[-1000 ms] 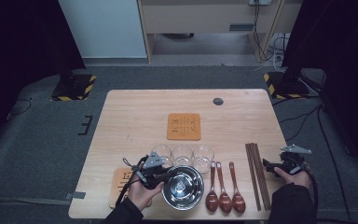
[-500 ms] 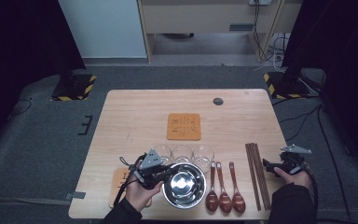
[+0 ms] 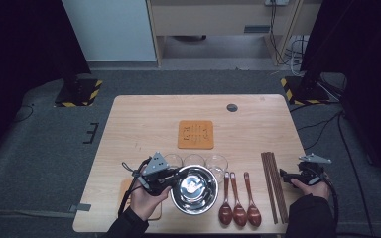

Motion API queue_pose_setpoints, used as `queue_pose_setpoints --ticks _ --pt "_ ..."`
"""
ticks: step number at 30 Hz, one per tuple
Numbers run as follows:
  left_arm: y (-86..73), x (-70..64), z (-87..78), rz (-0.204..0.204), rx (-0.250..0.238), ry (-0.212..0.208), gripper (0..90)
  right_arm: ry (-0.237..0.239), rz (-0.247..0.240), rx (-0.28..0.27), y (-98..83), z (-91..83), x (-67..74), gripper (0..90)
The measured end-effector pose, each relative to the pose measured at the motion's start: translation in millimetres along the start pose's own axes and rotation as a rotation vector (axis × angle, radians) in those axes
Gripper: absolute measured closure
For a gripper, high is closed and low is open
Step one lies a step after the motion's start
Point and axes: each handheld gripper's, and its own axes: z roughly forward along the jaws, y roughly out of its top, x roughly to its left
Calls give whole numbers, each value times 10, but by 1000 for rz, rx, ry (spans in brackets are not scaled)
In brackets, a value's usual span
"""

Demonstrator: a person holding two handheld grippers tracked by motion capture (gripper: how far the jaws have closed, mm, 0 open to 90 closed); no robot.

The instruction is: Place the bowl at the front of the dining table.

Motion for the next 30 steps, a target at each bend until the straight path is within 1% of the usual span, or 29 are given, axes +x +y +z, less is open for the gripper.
queue_pose_setpoints --ticks 6,11,15,24,30 --pt "54 7 -4 9 -8 1 829 0 0 0 0 0 0 12" --pt "107 28 -16 4 -27 3 829 0 0 0 0 0 0 12" --pt "168 33 -15 12 -40 7 828 0 0 0 0 0 0 12" --pt "300 57 33 17 -66 5 829 0 0 0 0 0 0 12" --pt "363 91 67 12 -81 10 828 0 0 0 0 0 0 12"
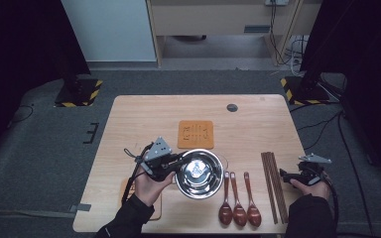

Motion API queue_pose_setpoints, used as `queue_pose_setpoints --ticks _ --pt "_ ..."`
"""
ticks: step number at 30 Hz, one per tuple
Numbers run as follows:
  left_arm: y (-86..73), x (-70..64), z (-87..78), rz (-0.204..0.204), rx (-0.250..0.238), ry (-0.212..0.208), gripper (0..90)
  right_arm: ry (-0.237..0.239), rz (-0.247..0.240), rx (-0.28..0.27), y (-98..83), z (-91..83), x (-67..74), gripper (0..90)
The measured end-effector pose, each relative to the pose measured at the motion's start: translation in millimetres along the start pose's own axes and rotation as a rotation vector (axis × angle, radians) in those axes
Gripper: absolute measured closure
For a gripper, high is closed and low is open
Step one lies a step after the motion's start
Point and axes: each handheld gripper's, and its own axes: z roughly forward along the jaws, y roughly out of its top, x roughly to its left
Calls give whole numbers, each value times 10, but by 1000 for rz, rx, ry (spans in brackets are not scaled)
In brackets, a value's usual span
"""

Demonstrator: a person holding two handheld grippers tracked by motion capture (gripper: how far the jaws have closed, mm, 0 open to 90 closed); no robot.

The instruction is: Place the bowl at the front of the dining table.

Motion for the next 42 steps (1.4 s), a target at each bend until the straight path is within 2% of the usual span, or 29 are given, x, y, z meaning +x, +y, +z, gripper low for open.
queue_pose_setpoints --ticks 9,28,33,42 --pt "88 102 43 -16 -24 17 828 0 0 0 0 0 0 12" --pt "360 269 164 -18 -54 56 828 0 0 0 0 0 0 12" --pt "424 309 183 -30 -76 62 829 0 0 0 0 0 0 12" --pt "481 396 259 -30 -75 87 829 0 0 0 0 0 0 12"
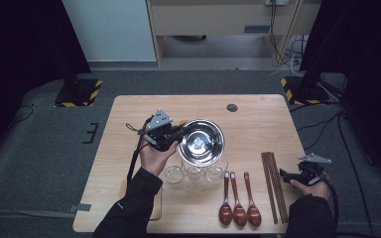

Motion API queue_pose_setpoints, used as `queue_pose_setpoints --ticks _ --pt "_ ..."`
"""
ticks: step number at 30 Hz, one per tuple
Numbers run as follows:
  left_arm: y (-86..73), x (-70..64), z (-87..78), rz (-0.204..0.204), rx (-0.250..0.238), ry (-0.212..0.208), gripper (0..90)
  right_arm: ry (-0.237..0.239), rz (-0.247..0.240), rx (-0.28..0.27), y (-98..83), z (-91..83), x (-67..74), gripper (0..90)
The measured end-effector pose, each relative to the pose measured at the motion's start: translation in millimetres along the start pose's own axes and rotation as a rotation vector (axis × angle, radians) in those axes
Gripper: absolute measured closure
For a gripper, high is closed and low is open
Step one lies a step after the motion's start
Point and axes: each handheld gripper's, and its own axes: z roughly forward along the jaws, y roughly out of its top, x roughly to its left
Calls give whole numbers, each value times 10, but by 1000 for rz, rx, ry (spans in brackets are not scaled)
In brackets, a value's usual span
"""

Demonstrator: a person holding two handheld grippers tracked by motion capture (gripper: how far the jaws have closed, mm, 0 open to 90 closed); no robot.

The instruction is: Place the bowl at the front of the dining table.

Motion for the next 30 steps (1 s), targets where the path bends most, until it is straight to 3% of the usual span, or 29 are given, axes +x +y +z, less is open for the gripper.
queue_pose_setpoints --ticks 17,30 --pt "51 149 213 -13 1 26 829 0 0 0 0 0 0 12" --pt "159 188 390 -6 8 29 829 0 0 0 0 0 0 12"
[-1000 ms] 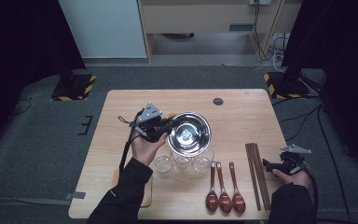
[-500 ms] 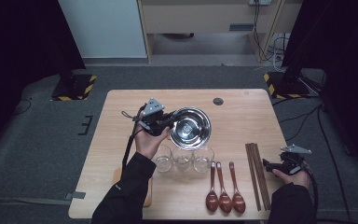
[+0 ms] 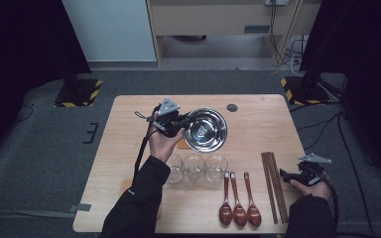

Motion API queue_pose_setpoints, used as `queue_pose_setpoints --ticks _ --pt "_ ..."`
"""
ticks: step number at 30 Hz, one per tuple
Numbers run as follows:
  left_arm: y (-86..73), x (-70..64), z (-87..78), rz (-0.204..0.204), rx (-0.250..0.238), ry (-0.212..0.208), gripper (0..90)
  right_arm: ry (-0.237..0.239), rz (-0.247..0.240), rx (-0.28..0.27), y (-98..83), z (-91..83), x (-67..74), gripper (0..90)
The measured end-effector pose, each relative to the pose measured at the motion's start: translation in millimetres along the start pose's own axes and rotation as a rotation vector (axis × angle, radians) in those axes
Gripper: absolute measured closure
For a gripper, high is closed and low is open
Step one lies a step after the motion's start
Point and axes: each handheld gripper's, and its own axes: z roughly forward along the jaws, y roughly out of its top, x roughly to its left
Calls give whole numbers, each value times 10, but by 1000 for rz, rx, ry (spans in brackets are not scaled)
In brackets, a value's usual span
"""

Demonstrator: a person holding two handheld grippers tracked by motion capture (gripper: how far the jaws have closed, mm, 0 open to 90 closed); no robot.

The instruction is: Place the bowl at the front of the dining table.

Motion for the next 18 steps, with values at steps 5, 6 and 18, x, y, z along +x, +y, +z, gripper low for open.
queue_pose_setpoints --ticks 5,6,18 --pt "56 38 85 0 3 12 829 0 0 0 0 0 0 13" --pt "61 47 98 -2 3 13 829 0 0 0 0 0 0 12" --pt "95 182 219 -16 17 49 829 0 0 0 0 0 0 12"
